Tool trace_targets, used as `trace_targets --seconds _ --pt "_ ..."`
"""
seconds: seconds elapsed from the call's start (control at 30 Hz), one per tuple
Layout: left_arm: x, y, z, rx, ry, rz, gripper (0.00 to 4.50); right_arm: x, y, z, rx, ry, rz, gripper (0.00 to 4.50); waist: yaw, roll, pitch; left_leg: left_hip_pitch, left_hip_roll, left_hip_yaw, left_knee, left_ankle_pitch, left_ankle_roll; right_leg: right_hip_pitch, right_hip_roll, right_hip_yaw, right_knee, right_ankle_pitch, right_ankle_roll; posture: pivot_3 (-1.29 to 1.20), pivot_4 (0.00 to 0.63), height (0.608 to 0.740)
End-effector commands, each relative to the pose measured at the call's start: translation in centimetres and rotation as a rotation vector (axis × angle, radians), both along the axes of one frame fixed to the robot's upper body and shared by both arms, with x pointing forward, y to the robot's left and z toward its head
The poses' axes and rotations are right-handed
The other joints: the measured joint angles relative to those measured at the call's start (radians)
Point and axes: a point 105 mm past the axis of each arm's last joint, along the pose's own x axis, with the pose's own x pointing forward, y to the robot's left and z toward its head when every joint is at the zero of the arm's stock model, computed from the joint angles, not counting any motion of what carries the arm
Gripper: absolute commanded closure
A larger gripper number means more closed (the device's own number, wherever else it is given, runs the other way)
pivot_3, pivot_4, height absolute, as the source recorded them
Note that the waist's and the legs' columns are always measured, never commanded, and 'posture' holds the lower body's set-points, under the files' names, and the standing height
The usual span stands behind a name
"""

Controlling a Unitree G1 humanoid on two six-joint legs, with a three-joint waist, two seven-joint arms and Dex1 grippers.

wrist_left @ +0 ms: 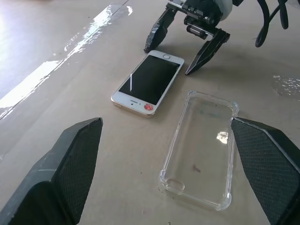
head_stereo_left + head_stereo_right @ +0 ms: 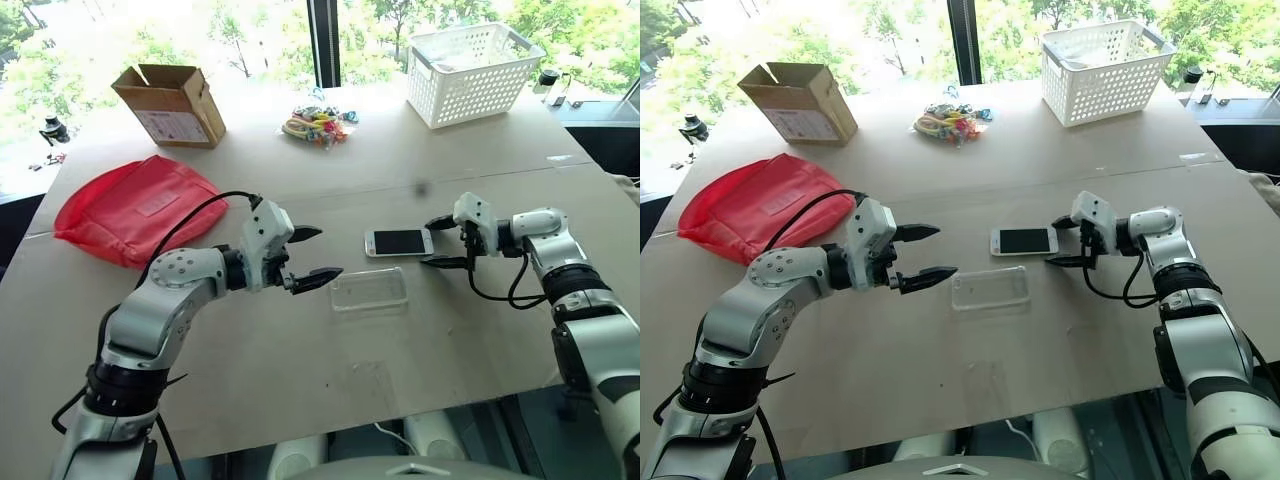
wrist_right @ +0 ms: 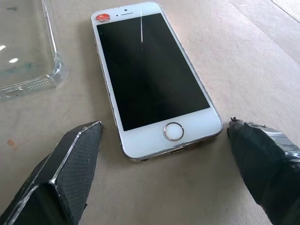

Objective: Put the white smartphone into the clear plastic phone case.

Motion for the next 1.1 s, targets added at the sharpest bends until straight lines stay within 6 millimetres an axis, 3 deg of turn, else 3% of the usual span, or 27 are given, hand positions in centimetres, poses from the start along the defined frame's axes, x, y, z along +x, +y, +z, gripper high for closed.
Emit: trace_targets --seconds 0.03,0.17,0.3,0.57,0.7,0.87,1.03,1.1 --pt "-0.2 0.0 0.7 0.002 -0.038 -0.007 0.06 0.9 1.3 0.8 0.029 -0.055 -0.007 0.0 -0.004 0.0 0.0 0.0 0.0 0.0 0.0 0.0 0.0 0.0 0.0 0.0 0.0 0.0 0.0 0.0 0.15 0.74" --pt "-0.2 0.0 0.7 0.003 -0.039 -0.009 0.06 1.2 2.1 1.6 0.061 -0.082 0.012 0.0 -0.005 0.0 0.0 0.0 0.0 0.001 0.0 0.0 0.0 0.0 0.0 0.0 0.001 0.0 0.0 0.0 0.15 0.74" --pt "-0.1 -0.1 0.7 0.001 -0.042 -0.01 0.06 0.5 2.5 0.7 0.015 -0.069 0.074 0.0 0.002 0.0 0.0 -0.001 0.0 0.0 0.0 0.0 0.0 0.0 -0.001 0.0 -0.001 0.0 0.0 0.0 0.15 0.74" --pt "0.0 0.1 0.9 0.006 -0.047 -0.003 0.06 -0.7 0.1 -2.4 -0.14 0.075 0.072 0.0 0.013 0.0 0.0 0.0 0.0 0.0 -0.001 0.0 0.0 0.0 -0.001 0.0 -0.001 0.0 0.0 0.0 0.15 0.74" --pt "0.2 0.2 1.0 0.004 -0.057 0.003 0.06 -1.8 -0.5 -2.9 -0.144 0.2 0.101 0.0 0.031 0.0 0.0 -0.001 -0.001 -0.001 -0.001 0.0 0.0 0.0 -0.002 -0.001 -0.002 0.0 0.0 0.0 0.15 0.74" --pt "0.2 -0.1 1.1 -0.012 -0.054 -0.004 0.06 -2.1 -0.7 -3.3 -0.155 0.213 0.1 0.0 0.038 0.0 0.0 -0.002 -0.001 -0.002 -0.001 0.0 0.0 0.0 -0.002 -0.003 -0.002 0.0 0.0 0.0 0.15 0.74" --pt "0.2 -0.2 1.0 -0.013 -0.048 -0.009 0.0 -1.9 -0.8 -3.3 -0.162 0.196 0.082 1.6 0.037 0.0 0.0 -0.002 -0.001 -0.002 -0.001 0.0 0.0 0.0 -0.002 -0.003 -0.003 0.0 0.0 0.0 0.15 0.74" --pt "0.2 -0.3 1.0 -0.013 -0.047 -0.01 0.0 -1.9 -0.9 -3.3 -0.161 0.195 0.077 1.61 0.038 0.0 0.0 -0.002 -0.001 -0.002 -0.001 0.0 0.0 0.0 -0.002 -0.003 -0.002 0.0 0.0 0.0 0.15 0.74"
